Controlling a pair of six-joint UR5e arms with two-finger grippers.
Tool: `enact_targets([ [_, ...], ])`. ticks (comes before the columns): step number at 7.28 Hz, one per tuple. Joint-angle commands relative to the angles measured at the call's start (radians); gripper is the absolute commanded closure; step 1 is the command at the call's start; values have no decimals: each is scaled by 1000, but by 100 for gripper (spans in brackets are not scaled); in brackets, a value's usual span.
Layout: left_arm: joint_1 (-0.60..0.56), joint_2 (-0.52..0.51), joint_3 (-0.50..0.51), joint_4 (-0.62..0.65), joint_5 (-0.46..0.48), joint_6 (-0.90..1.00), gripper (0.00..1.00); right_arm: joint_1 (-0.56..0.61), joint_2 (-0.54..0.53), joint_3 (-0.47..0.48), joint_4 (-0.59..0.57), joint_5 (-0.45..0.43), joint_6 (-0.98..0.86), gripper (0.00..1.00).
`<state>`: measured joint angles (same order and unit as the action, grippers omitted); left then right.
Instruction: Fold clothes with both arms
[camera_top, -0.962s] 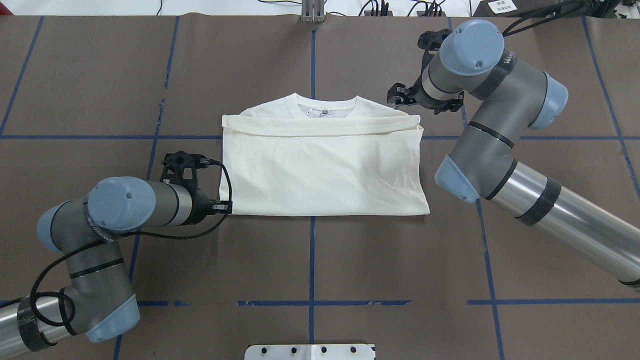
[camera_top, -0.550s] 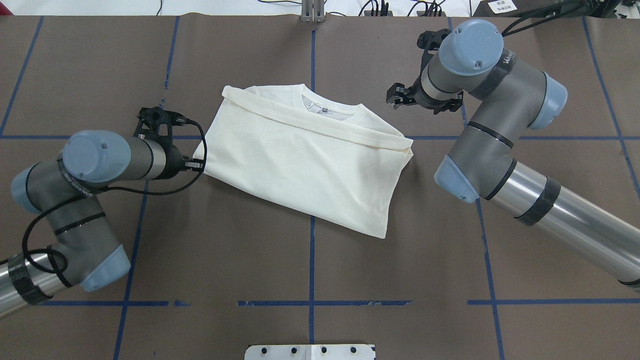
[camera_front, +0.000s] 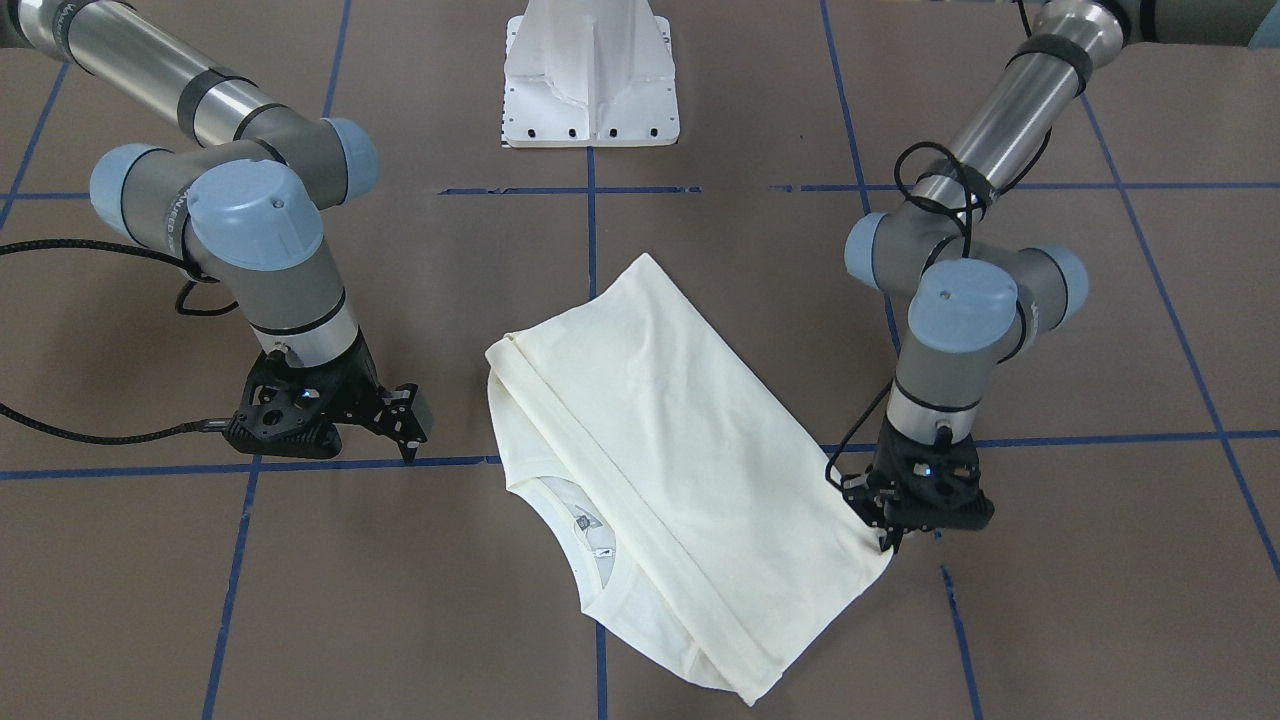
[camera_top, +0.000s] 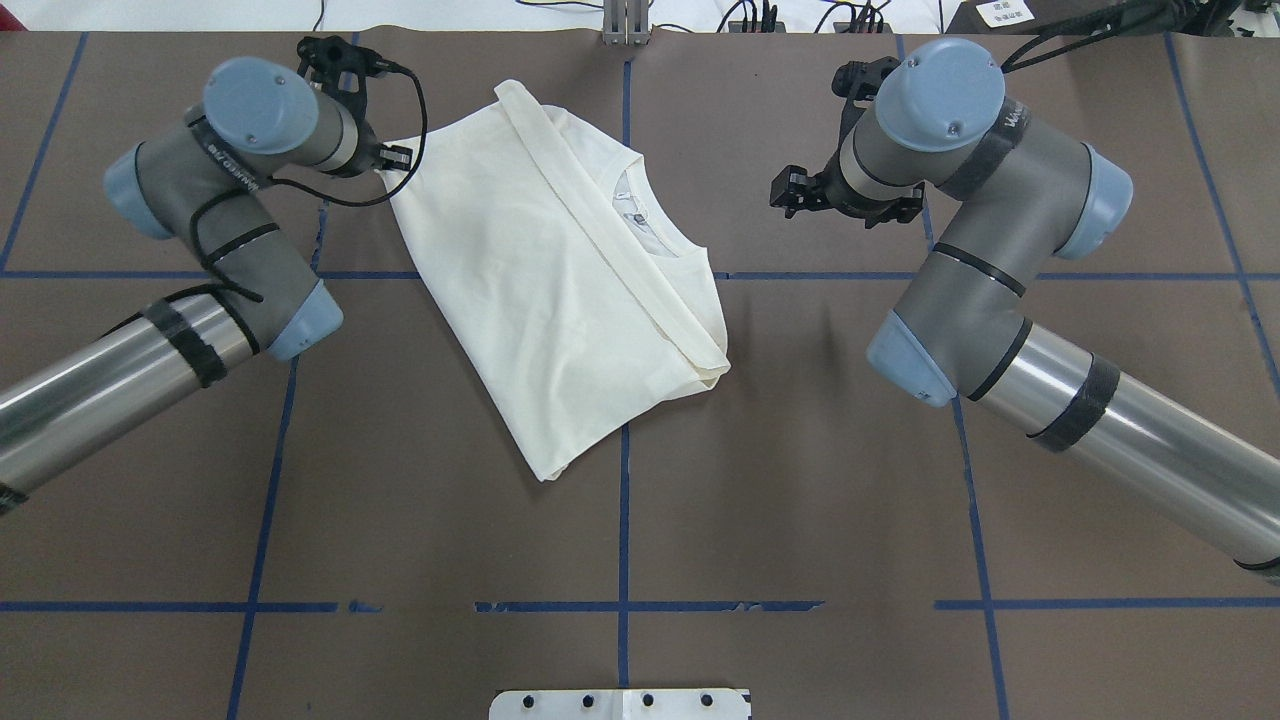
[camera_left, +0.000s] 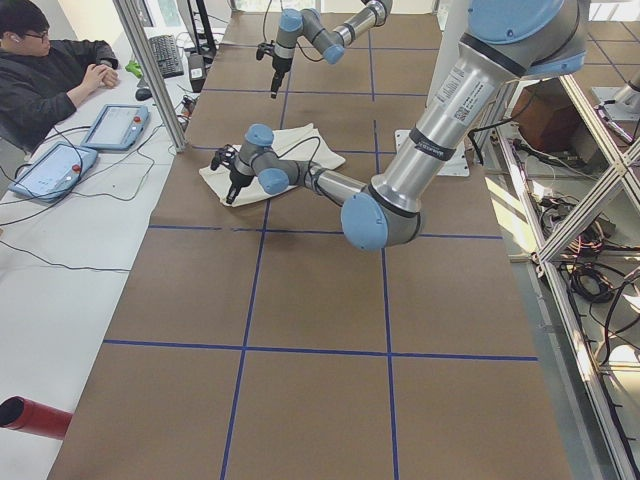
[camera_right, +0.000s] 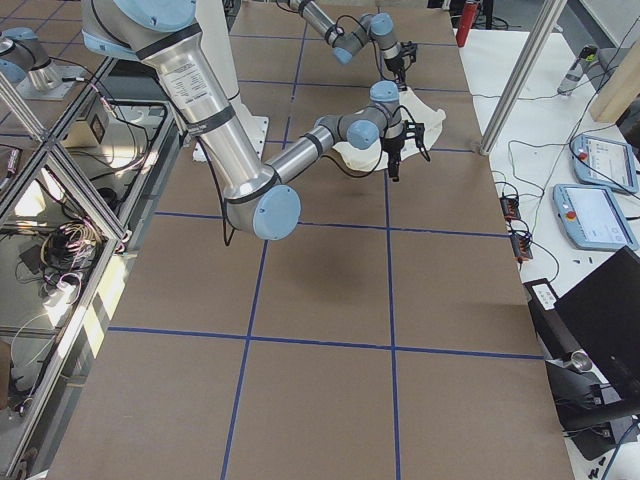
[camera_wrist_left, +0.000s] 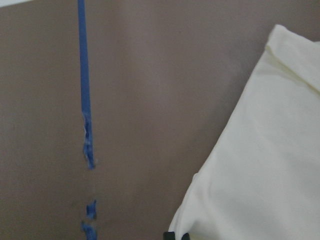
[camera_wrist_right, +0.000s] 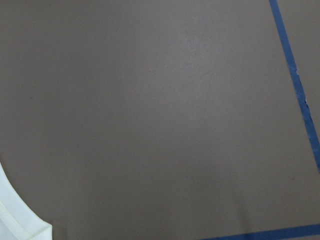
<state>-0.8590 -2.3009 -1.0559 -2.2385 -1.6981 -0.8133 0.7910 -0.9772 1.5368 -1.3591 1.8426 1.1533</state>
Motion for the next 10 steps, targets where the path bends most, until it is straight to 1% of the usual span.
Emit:
enact_targets([
  [1,-44,-101,192,-114,-2,55,100,-7,11,2,2,0,14,0],
  [2,-49,-53,179,-169,-9,95,1,-21,24,-1,2,-2,19,0],
  [3,-54,-13,130,-193,-35,95,0,-56,50,-21,2,-31,82,0],
  [4,-57,23,64,-190,-84,94,0,-84,96,-50,-2,-102,159,4],
  [5,-58,55,13,-191,-116,85,0,-113,162,-117,-2,-120,246,15],
  [6,-58,63,-2,-191,-117,82,0,-139,228,-198,-2,-143,310,27],
  [7,-58,64,-6,-193,-120,80,0,-165,265,-260,0,-192,333,30],
  [8,-58,64,-6,-193,-121,80,0,-179,262,-279,35,-198,335,32],
  [9,-58,64,-7,-194,-121,80,0,-190,265,-329,81,-219,335,34],
  [10,-58,64,-6,-194,-121,80,0,-193,265,-342,98,-224,335,37],
])
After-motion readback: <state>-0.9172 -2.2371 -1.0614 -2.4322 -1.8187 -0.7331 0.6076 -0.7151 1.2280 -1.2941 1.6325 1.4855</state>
